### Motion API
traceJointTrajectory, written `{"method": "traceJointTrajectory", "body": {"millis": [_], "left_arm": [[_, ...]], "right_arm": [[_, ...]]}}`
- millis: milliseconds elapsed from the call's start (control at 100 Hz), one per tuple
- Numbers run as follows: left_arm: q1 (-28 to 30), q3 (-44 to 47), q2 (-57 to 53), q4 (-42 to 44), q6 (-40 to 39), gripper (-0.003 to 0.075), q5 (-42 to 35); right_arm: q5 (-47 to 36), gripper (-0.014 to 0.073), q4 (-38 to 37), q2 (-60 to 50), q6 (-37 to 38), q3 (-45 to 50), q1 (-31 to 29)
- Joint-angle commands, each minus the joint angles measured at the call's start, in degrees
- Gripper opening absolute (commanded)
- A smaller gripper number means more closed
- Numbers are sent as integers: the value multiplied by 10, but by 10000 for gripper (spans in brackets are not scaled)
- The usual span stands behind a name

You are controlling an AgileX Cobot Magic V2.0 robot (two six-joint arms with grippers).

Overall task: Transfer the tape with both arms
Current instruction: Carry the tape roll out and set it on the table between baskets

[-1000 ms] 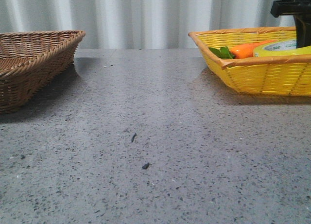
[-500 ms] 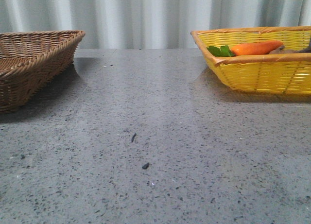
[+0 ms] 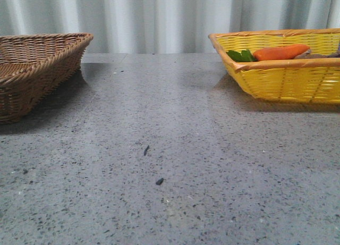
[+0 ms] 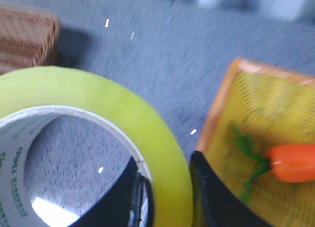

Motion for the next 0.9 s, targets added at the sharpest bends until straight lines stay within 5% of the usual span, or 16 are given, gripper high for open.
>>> {"method": "traceJointTrajectory", "body": {"millis": [0,360,680,890], "left_arm": [[-5,-17,7,-6,-1,367,-46],[-5,-17,7,-6,-1,367,-43],[-5,-26,7,-15,-1,367,-39],[-5,-84,50,-15,-1,366,-40]], "right_arm": [[-31,-62,6,11,-3,-19,23],[16,-34,-9,107,-3,-19,59],[15,529,-9,98,-2,-19,59],[28,429,14,15,-2,-19,59]]}}
